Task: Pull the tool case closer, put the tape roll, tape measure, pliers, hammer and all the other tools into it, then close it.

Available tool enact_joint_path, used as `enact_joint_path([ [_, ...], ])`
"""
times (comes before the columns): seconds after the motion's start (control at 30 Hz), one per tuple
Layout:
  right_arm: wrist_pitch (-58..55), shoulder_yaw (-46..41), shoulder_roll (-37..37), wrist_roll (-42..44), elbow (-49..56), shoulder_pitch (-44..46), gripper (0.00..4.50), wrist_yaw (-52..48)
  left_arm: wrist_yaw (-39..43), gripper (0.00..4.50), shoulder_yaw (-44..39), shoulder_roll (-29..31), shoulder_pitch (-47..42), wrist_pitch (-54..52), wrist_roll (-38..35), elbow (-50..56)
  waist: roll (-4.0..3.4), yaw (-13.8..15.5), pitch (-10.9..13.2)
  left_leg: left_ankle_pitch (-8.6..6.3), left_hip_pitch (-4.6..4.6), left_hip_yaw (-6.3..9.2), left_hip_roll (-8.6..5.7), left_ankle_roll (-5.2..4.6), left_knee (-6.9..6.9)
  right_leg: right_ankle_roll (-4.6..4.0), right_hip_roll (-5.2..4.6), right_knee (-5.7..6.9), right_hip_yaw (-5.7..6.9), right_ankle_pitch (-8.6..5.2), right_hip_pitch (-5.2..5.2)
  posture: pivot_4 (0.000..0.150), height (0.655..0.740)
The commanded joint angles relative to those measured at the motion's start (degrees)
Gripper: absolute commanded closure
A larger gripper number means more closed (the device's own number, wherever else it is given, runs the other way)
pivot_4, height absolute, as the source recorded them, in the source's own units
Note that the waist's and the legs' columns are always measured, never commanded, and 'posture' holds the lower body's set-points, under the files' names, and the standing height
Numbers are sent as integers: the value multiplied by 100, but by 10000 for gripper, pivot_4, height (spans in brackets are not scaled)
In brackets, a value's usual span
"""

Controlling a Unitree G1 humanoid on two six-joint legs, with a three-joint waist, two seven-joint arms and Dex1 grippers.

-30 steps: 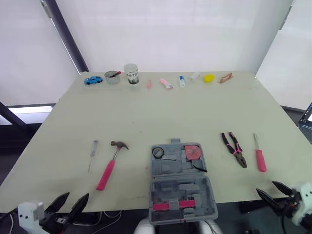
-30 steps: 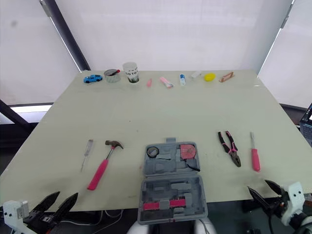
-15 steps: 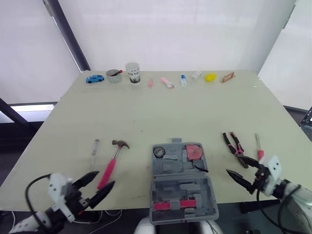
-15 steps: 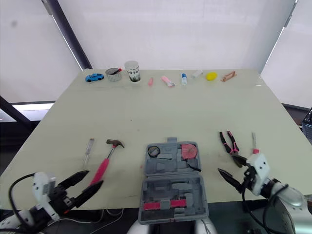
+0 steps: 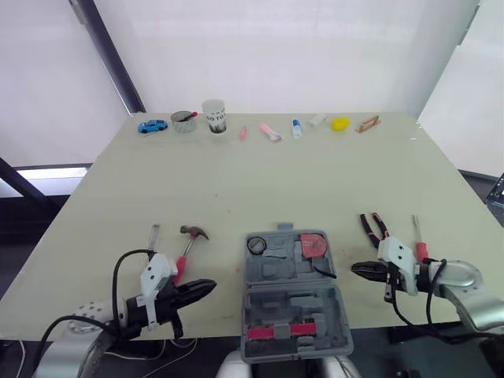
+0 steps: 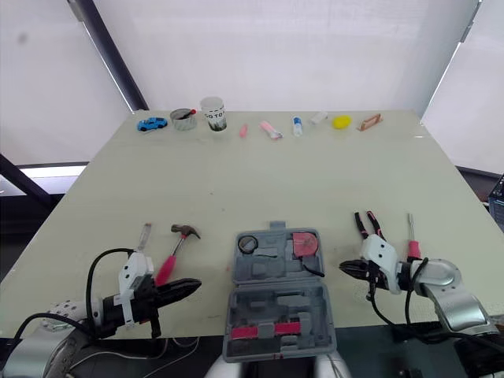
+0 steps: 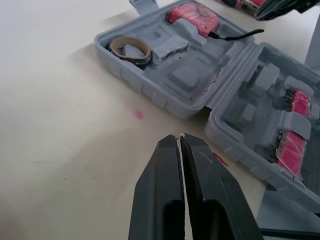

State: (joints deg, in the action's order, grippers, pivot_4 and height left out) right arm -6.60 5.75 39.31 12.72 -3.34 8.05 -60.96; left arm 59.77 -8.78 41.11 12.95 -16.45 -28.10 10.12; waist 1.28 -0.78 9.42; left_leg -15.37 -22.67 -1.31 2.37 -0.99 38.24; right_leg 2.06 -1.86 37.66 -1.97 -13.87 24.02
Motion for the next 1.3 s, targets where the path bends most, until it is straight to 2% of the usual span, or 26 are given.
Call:
enact_joint_path([
  [0.03, 19, -111, -5, -33, 53, 26, 45000, 130, 61, 44555, -71, -21, -15, 224, 39, 39, 0, 6, 0, 0, 0, 1, 0, 0, 1, 0, 0, 0, 1, 0, 0, 1500, 7400],
  [0.13, -9, -236, -85, 13, 99, -59, 45000, 326, 82, 44555, -169, -147, -20, 466, -61, 58, 0, 15, 0, 0, -1, 0, 0, 0, 6, -1, -3, 1, 1, -1, -1, 1500, 7400],
  [0.23, -405, -743, -230, 547, 302, -301, 45000, 561, 339, 44555, -563, -236, 123, 483, -621, 242, 2, 14, 0, 0, -3, 0, 0, 0, 9, 0, -4, 1, 2, 0, -3, 1500, 7400],
  [0.27, -411, -892, -220, 639, 356, -414, 42502, 573, 335, 44924, -685, -269, 190, 445, -740, 283, 1, 12, 1, 0, -4, 1, 0, 0, 9, 0, -5, 2, 2, 0, -3, 1500, 7400],
  [0.33, -387, -1273, -178, 794, 429, -726, 36641, 656, 305, 39746, -922, -295, 415, 343, -924, 415, 0, 12, 1, 0, -3, 1, 0, 0, 9, 0, -5, 4, 2, 0, -3, 1500, 7400],
  [0.37, -383, -1486, -145, 881, 464, -910, 31093, 681, 324, 36388, -1052, -298, 556, 307, -1027, 501, 1, 10, 1, 0, -3, 1, 0, 0, 9, -1, -4, 4, 2, 0, -3, 1500, 7400],
  [0.43, -414, -1787, -95, 991, 526, -1185, 23485, 718, 306, 28953, -1266, -337, 735, 274, -1198, 618, 1, 14, 1, 0, 0, 1, 0, 0, 9, -1, -5, 4, 2, -1, -7, 1500, 7400],
  [0.57, -590, -2339, -25, 1139, 610, -1748, 5292, 877, 640, 11739, -1745, -346, 1181, 276, -1695, 886, 2, 10, 0, 0, 2, 1, 0, 0, 10, 0, -5, 2, 3, -3, -10, 1500, 7400],
  [0.6, -621, -2371, -32, 1130, 618, -1780, 2978, 925, 713, 10589, -1791, -331, 1237, 273, -1756, 923, 2, 2, 0, 0, 5, -1, 0, 0, 11, 3, -5, 4, 2, -5, -10, 1500, 7400],
  [0.63, -710, -2349, -48, 1126, 621, -1768, 9, 978, 814, 4567, -1839, -305, 1295, 257, -1832, 980, 3, -19, 0, 0, 6, 0, 0, 0, 13, 10, -4, 6, 2, -9, -10, 1500, 7400],
  [0.67, -788, -2331, -55, 1128, 628, -1751, 0, 1017, 881, 946, -1876, -284, 1327, 235, -1889, 1021, 2, -22, 0, 1, 14, -2, 4, 0, 15, 20, -3, 9, -3, -14, -11, 1500, 7400],
  [0.7, -837, -2317, -58, 1132, 625, -1732, 0, 1033, 911, 425, -1890, -274, 1338, 220, -1917, 1046, 2, -22, 0, 1, 20, -2, 4, 0, 15, 21, -2, 11, -7, -14, -13, 1500, 7400],
  [0.83, -1257, -1968, -443, 777, 234, -1190, 0, 1816, 1130, 425, -1992, -45, 1159, 195, -2001, 1185, 8, -27, -2, 1, 28, -4, 7, 0, 15, 21, 7, 18, -16, -15, -13, 1500, 7400],
  [0.97, -1360, -1862, -745, 699, -10, -872, 0, 2132, 1086, 425, -1893, -26, 960, 162, -1983, 1258, -3, 2, 0, 1, 20, -10, 2, 1, 14, -2, 7, 17, -18, -3, -12, 1500, 7400],
  [1.3, -1306, -1718, -1325, 124, -321, -618, 0, 3354, 975, 425, -1642, -139, 933, 109, -2074, 1867, 1, -8, -2, 1, 11, -9, 1, 1, 15, -1, 5, 13, -16, -2, -10, 1500, 7400],
])
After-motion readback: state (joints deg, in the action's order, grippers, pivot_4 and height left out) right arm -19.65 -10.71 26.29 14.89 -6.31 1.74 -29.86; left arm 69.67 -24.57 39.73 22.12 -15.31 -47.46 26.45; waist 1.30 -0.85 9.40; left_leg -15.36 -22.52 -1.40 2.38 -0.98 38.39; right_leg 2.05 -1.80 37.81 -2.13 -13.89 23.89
